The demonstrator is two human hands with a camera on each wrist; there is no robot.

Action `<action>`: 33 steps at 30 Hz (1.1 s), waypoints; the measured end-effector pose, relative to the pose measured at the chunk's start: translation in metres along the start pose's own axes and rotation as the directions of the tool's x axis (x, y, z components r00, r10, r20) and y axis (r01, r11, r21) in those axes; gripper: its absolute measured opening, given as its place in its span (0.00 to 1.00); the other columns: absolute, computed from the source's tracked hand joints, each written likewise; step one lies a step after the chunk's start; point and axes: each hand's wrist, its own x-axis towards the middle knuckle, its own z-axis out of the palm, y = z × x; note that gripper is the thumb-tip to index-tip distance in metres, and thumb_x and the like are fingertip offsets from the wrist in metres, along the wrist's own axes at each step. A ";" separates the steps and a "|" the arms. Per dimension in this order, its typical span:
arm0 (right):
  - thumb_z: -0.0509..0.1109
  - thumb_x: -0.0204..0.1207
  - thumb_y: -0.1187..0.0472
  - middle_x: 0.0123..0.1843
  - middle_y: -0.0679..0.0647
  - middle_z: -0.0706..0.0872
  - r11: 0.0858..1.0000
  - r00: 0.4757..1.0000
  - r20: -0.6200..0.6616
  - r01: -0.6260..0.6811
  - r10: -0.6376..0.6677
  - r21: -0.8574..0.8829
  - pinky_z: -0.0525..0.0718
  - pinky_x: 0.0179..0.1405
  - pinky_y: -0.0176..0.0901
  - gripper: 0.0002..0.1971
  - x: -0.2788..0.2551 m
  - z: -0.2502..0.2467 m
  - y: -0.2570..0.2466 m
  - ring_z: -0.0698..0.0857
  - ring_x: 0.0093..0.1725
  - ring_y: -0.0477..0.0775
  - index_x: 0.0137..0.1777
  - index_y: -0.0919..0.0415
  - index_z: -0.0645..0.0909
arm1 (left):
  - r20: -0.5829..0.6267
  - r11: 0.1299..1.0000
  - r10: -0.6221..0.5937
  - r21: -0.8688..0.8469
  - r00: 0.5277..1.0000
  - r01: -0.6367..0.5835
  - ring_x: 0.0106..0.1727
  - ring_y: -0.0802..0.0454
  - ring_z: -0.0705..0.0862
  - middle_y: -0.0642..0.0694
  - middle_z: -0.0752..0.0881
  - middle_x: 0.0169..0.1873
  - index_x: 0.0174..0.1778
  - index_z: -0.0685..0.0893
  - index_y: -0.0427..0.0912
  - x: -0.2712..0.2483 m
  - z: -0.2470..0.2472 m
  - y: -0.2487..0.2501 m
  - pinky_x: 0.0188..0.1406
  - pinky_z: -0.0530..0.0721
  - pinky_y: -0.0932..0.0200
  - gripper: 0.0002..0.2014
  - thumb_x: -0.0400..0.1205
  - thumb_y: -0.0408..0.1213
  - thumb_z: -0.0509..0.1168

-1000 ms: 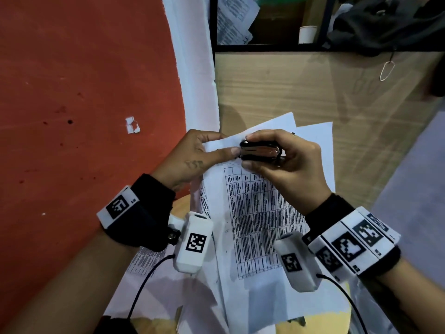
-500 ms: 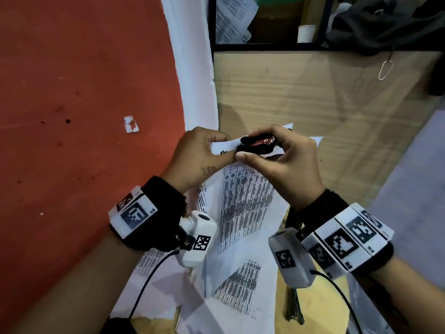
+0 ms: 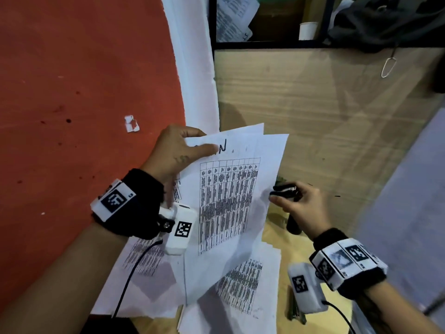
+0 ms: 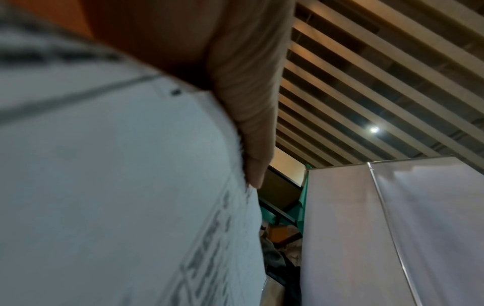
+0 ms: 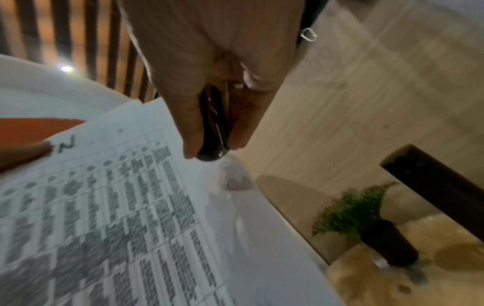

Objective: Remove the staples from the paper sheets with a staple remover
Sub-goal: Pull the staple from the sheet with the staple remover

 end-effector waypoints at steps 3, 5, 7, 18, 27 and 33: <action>0.80 0.62 0.74 0.31 0.53 0.88 0.982 0.983 0.077 -0.173 0.167 0.079 0.81 0.24 0.33 0.14 0.004 -0.001 0.007 0.85 0.27 0.46 0.44 0.63 0.83 | 0.014 0.997 -0.010 -0.073 1.000 0.011 0.35 0.54 0.85 0.38 0.91 0.38 0.38 0.90 0.36 0.004 -0.003 -0.009 0.41 0.78 0.58 0.16 0.63 0.45 0.81; 0.79 0.62 0.75 0.36 0.56 0.87 0.951 0.952 0.142 -0.287 0.270 0.114 0.82 0.24 0.33 0.16 0.008 -0.003 0.010 0.86 0.30 0.49 0.47 0.64 0.82 | 0.014 0.994 -0.025 -0.104 1.000 0.027 0.35 0.54 0.85 0.38 0.91 0.39 0.39 0.90 0.35 0.006 -0.002 -0.015 0.40 0.78 0.59 0.22 0.60 0.49 0.81; 0.76 0.63 0.77 0.51 0.57 0.85 0.902 0.919 0.230 -0.370 0.321 0.221 0.84 0.27 0.33 0.15 0.010 -0.003 0.010 0.88 0.39 0.45 0.48 0.64 0.82 | 0.035 0.992 -0.041 -0.114 0.999 0.045 0.32 0.59 0.85 0.47 0.91 0.33 0.37 0.89 0.37 0.007 -0.001 -0.019 0.36 0.78 0.66 0.16 0.63 0.44 0.81; 0.90 0.35 0.52 0.46 0.53 0.90 0.774 0.738 0.654 -0.509 0.167 0.376 0.83 0.34 0.31 0.33 0.028 0.011 0.013 0.88 0.40 0.47 0.46 0.54 0.90 | 0.316 0.988 -0.045 -0.125 0.948 0.088 0.30 0.62 0.86 0.53 0.90 0.30 0.32 0.92 0.48 0.019 -0.019 -0.022 0.30 0.83 0.71 0.09 0.66 0.28 0.76; 0.90 0.29 0.50 0.42 0.54 0.91 0.773 0.854 0.498 -0.415 0.149 0.480 0.82 0.26 0.28 0.33 0.033 0.019 0.010 0.89 0.36 0.46 0.41 0.55 0.90 | -0.162 0.894 -0.222 -0.428 0.961 0.135 0.47 0.60 0.87 0.46 0.88 0.52 0.68 0.77 0.33 0.005 -0.026 -0.093 0.46 0.85 0.67 0.44 0.60 0.54 0.81; 0.91 0.25 0.51 0.43 0.55 0.91 0.693 0.851 0.450 -0.498 0.272 0.522 0.86 0.44 0.35 0.43 0.029 0.035 0.032 0.90 0.42 0.49 0.47 0.62 0.86 | 0.147 0.726 -0.430 -0.530 0.891 0.438 0.48 0.50 0.87 0.47 0.90 0.45 0.47 0.88 0.46 -0.044 0.008 -0.139 0.51 0.84 0.55 0.41 0.49 0.76 0.72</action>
